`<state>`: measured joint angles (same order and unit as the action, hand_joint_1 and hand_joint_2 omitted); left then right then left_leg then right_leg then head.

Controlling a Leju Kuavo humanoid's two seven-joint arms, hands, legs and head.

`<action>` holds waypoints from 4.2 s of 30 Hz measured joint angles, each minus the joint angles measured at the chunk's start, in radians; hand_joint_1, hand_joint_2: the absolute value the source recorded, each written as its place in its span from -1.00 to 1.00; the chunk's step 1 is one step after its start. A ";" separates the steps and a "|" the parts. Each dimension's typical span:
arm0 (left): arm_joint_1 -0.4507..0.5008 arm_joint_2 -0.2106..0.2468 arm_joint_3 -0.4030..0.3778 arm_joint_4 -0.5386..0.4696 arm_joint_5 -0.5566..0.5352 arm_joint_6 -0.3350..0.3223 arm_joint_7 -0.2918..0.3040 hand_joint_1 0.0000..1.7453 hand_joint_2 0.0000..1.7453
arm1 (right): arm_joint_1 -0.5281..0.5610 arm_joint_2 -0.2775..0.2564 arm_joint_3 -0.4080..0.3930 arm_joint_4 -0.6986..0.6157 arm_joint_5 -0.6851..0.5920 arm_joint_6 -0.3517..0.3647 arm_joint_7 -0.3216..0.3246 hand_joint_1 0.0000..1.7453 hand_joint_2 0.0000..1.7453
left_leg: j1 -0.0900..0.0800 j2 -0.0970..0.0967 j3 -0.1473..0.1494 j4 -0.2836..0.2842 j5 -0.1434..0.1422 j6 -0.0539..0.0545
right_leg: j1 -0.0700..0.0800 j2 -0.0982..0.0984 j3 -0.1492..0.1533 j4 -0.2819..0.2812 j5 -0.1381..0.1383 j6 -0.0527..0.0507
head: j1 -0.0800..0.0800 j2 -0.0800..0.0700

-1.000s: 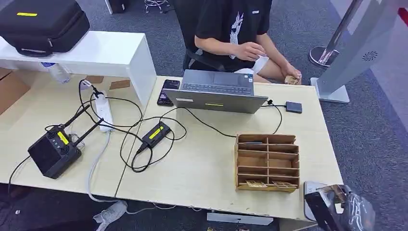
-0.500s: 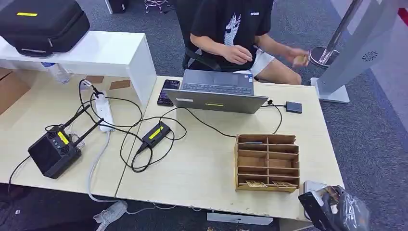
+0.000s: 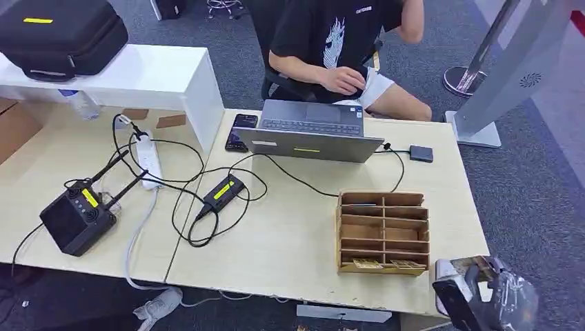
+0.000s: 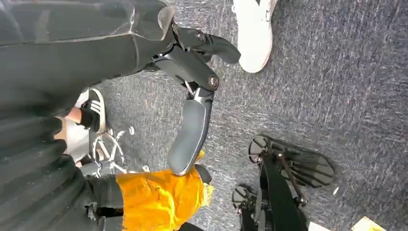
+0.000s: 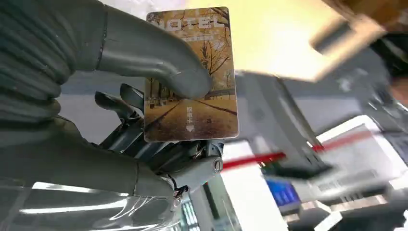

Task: Pass the card to the sensor for recognition and then transmit it.

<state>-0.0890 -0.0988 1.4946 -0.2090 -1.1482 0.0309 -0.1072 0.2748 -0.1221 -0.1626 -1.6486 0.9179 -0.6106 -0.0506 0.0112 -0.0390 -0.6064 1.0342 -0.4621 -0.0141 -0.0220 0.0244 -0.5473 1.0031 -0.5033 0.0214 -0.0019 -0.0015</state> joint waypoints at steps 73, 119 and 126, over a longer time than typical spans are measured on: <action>0.000 0.010 -0.025 0.000 -0.026 -0.008 0.002 -1.00 1.00 | -0.040 -0.055 0.318 -0.176 0.015 -0.057 -0.135 -1.00 1.00 | 0.001 0.004 -0.007 0.000 0.005 -0.001 | 0.000 0.003 -0.008 0.000 0.006 0.001 | 0.000 0.000; -0.002 0.010 -0.025 0.000 -0.053 -0.013 0.002 -1.00 1.00 | -0.054 -0.107 0.291 0.129 0.486 -0.022 0.177 -1.00 1.00 | 0.000 0.004 -0.007 0.000 0.004 -0.001 | 0.000 0.004 -0.008 0.000 0.006 0.001 | 0.000 0.000; -0.002 0.010 -0.026 0.000 -0.061 -0.018 0.002 -1.00 1.00 | -0.097 -0.105 0.296 0.197 0.482 -0.024 0.173 -0.28 1.00 | 0.000 0.004 -0.006 0.000 0.004 -0.001 | 0.000 0.004 -0.007 0.000 0.006 0.001 | 0.000 0.000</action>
<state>-0.0915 -0.0889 1.4691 -0.2091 -1.2097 0.0133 -0.1057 0.1781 -0.2266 0.1335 -1.4519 1.3996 -0.6344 0.1221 0.0116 -0.0350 -0.6129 1.0341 -0.4576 -0.0148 -0.0219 0.0280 -0.5547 1.0033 -0.4975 0.0220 -0.0015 -0.0015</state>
